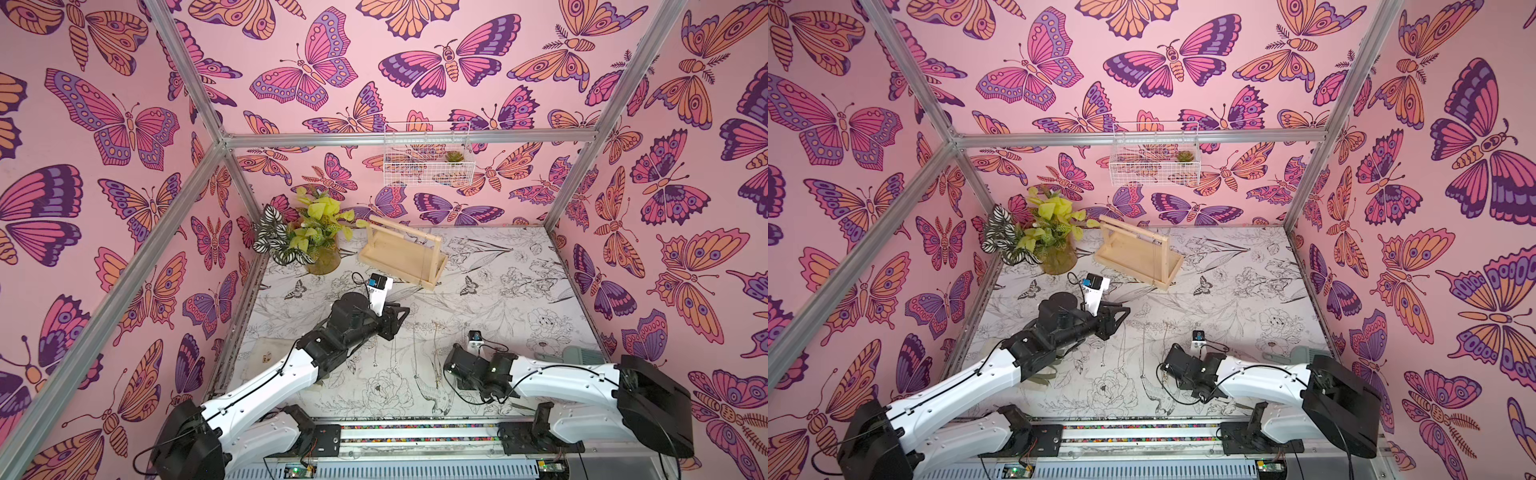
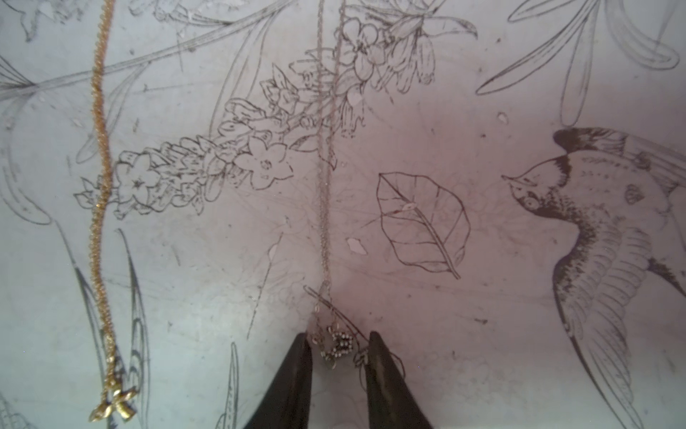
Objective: Take the necklace off the jewelry display stand
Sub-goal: Place the necklace at the center of the board.
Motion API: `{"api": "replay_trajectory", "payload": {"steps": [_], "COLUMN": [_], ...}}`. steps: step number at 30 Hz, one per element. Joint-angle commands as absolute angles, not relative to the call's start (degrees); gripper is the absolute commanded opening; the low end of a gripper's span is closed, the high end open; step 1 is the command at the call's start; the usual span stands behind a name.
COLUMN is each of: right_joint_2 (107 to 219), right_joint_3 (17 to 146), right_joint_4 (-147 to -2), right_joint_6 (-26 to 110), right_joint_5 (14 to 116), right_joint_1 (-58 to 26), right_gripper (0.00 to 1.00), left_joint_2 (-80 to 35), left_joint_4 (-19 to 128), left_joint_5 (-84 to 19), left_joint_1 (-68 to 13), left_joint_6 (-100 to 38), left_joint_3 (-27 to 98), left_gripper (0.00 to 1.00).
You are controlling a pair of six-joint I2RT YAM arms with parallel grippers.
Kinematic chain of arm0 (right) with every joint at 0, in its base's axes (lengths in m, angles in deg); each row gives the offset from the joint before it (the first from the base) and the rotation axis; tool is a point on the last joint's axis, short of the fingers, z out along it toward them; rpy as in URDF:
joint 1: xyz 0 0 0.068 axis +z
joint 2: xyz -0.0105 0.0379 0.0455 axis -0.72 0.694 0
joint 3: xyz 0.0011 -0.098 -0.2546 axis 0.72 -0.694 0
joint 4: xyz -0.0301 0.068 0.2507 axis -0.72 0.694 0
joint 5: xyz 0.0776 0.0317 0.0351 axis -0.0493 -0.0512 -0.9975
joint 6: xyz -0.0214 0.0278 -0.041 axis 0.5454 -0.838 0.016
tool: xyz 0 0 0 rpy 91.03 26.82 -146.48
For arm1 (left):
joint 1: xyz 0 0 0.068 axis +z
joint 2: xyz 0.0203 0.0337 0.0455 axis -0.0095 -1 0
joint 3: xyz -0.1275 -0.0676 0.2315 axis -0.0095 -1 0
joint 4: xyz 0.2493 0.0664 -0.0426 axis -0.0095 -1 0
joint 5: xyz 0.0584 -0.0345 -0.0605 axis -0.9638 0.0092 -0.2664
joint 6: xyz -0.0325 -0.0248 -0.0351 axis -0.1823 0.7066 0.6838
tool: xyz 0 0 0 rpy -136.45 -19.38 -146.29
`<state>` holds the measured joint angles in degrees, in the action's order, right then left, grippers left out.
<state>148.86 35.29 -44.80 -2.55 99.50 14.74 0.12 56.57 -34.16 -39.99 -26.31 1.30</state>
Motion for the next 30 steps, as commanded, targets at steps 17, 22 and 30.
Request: {"api": "replay_trajectory", "payload": {"steps": [17, 22, 30], "right_joint_2": [152.89, 153.85, 153.24], "right_joint_3": [35.92, 34.61, 32.98], "right_joint_4": [-48.65, -50.89, -50.47], "right_joint_6": [3.06, 1.63, -2.92], "right_joint_5": [98.00, 95.52, 96.77], "right_joint_1": [8.79, 9.09, 13.55], "right_gripper": [0.18, 0.14, 0.14], "left_joint_2": [0.44, -0.82, -1.56], "left_joint_4": [55.40, 55.38, 55.47], "left_joint_5": [-35.06, -34.88, -34.44], "left_joint_1": [-40.23, -40.23, -40.23], "left_joint_6": [-26.91, -27.01, -27.00], "left_joint_3": [1.36, 2.18, 2.62], "left_gripper": [0.37, 0.37, 0.37]}}
